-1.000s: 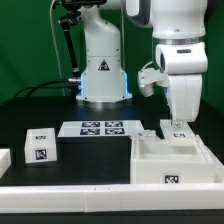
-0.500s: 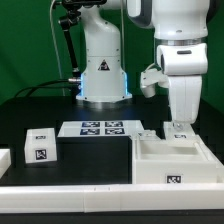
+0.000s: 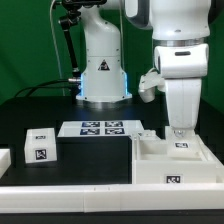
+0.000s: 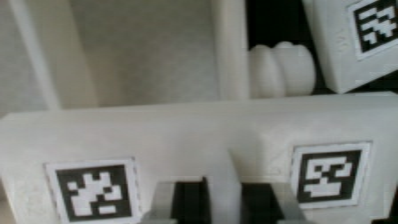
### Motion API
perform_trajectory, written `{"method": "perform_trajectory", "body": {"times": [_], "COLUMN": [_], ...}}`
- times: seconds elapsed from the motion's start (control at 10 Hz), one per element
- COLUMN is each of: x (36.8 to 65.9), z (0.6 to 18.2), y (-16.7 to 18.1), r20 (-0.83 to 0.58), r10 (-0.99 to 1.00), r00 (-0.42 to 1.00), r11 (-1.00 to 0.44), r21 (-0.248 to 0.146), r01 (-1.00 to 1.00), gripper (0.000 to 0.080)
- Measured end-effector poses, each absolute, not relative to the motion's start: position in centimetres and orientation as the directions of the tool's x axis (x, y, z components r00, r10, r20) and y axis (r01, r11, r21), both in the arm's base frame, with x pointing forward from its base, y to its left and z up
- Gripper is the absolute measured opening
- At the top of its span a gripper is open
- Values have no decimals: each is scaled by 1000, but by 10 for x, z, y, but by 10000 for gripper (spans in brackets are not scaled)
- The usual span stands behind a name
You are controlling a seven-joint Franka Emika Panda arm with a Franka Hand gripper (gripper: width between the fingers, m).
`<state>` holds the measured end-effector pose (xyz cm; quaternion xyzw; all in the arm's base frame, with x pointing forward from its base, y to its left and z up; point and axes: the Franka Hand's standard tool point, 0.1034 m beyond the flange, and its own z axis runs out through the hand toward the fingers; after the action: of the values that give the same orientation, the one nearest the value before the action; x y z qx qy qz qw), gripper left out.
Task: Assemble cabinet
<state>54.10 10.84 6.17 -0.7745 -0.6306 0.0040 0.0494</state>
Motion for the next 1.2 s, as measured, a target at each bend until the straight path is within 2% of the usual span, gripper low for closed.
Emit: {"method": "perform_trajectory", "body": {"times": [0.8,1.0,1.2], "x": [578,578,577], "z": [61,61,61], "y": [101,100,101], "r20": [67,59,58], "r10": [976,978,977], "r00": [208,200,203], "r11": [-205,-195,-199], "r21": [-51,-71,-70], "r01": [978,978,977], "gripper": [70,70,70]}}
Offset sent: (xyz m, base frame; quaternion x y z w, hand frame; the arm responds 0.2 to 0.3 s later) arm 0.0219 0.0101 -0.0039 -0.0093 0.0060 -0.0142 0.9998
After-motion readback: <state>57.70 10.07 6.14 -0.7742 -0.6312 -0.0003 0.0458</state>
